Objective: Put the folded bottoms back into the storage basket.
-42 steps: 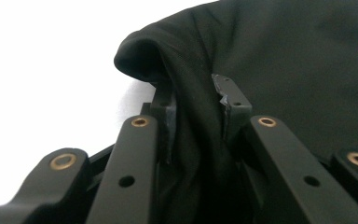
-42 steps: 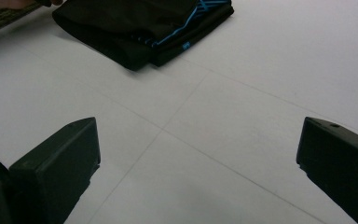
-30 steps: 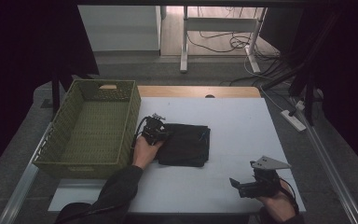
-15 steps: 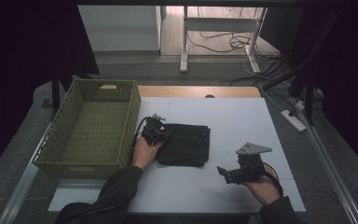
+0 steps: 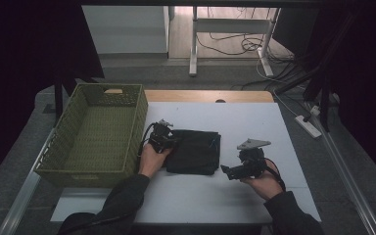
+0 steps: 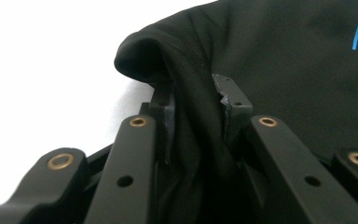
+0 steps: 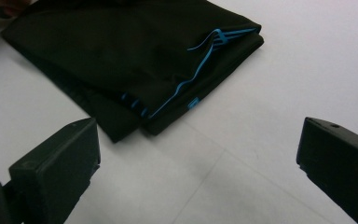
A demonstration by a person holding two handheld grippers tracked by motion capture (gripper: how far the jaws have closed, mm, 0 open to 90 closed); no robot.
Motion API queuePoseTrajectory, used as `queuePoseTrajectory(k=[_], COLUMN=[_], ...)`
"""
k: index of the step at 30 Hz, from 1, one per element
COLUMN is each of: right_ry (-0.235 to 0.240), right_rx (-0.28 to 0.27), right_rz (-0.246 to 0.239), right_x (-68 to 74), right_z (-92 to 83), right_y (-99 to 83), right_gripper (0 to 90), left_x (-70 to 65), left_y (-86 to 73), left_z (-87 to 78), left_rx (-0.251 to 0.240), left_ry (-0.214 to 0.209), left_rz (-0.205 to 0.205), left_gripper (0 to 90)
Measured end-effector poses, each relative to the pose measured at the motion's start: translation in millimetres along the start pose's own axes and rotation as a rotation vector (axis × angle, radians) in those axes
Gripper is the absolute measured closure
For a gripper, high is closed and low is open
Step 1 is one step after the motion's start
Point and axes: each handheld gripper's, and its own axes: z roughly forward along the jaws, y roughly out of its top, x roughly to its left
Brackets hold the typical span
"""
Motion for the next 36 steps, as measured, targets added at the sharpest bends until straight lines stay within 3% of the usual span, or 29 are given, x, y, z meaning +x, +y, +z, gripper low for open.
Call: queuePoseTrajectory(k=[14, 21, 30, 32, 36], right_ry=[-0.022, -0.035, -0.063, -0.033, -0.025], right_rx=[0.06, 0.069, 0.177, 0.18, 0.184], right_rz=[0.031, 0.049, 0.062, 0.109, 0.097], right_x=[-10.1, -10.6, -13.3, -17.0, -12.6], right_z=[45.0, 64.4, 93.1, 94.3, 91.2], right_y=[22.6, 35.4, 34.7, 32.7, 33.1], right_gripper=[0.4, 8.3, 8.9, 10.3, 23.7], left_x=[0.9, 0.3, 0.6, 0.8, 1.4], left_y=[-0.2, 0.1, -0.4, -0.6, -0.9], left_z=[0.3, 0.4, 0.3, 0.3, 0.3], left_rx=[-0.001, 0.0, -0.001, -0.003, -0.005], left_ry=[-0.005, -0.002, -0.004, -0.005, -0.011], left_rz=[-0.005, -0.009, -0.009, -0.011, -0.021], left_gripper=[72.6, 72.5, 72.5, 72.5, 72.5])
